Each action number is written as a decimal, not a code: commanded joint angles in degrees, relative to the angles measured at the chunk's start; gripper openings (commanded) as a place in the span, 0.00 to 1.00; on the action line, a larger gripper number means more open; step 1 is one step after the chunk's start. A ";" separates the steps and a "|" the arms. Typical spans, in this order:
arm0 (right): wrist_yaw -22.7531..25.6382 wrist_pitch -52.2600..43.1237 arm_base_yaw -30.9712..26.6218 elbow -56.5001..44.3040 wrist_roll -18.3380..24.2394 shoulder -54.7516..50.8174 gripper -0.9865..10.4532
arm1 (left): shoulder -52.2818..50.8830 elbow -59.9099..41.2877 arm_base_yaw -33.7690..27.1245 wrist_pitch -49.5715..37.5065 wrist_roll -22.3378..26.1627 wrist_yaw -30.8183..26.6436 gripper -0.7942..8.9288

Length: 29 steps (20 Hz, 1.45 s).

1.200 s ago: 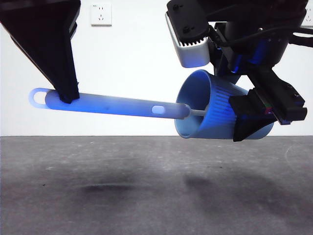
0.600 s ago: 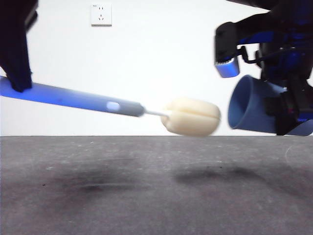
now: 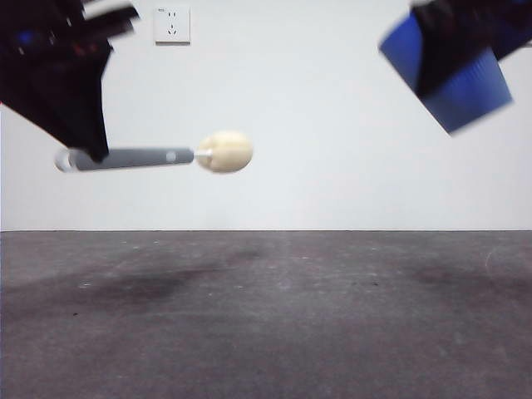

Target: Pick up the cup brush,pick up the cup,insert the brush into the cup,clean the cup,put the cup brush back,put the cup back to the fixed position on the table

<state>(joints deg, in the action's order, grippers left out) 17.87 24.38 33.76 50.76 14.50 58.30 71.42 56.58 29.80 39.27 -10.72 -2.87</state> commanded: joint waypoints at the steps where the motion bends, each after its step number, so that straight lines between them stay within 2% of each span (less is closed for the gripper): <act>1: -5.33 -1.79 0.07 0.20 -11.98 -2.14 0.07 | 3.13 -0.52 -0.28 -5.01 -6.10 -0.09 0.07; 2: -7.06 -2.56 0.07 0.20 -14.38 -2.89 0.07 | 4.94 -0.52 -0.26 -7.69 -8.41 -0.07 0.07; 5: -10.49 -3.10 0.07 0.20 -16.61 -3.45 0.07 | 11.34 -0.52 0.70 -12.44 -12.44 0.04 0.07; 10: -10.49 -3.08 0.09 0.20 -16.57 -3.45 0.07 | 21.68 -0.52 4.50 -17.42 -16.85 -0.20 0.07; 11: -10.49 -2.91 0.09 0.20 -16.57 -3.45 0.07 | 22.99 -0.52 5.42 -17.81 -17.44 -1.68 0.07; 13: -10.47 -2.45 0.09 0.20 -16.57 -3.45 0.07 | 24.55 -0.52 6.99 -18.29 -18.25 -4.76 0.07; 20: -10.49 -2.25 0.09 0.20 -16.63 -3.41 0.07 | 26.34 -0.52 7.72 -20.44 -23.78 -6.16 0.09; 21: -10.51 -2.25 0.09 0.20 -16.63 -3.26 0.07 | 26.34 -0.52 7.72 -21.00 -24.09 -6.01 0.11; 24: -12.20 -2.10 0.09 0.15 -16.79 -1.79 0.07 | 26.34 -0.52 7.74 -20.98 -24.04 -5.57 0.42; 25: -12.20 -2.19 0.11 0.09 -17.27 -0.96 0.07 | 26.34 -0.52 7.72 -20.96 -24.02 -4.55 0.45; 29: -12.20 -5.51 0.09 -0.13 -17.25 3.30 0.07 | 26.32 -0.50 7.72 -19.43 -23.58 -2.91 0.45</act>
<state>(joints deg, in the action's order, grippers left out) 5.89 19.73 33.76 50.78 -2.04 61.45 97.27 56.55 37.47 19.75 -34.13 -5.82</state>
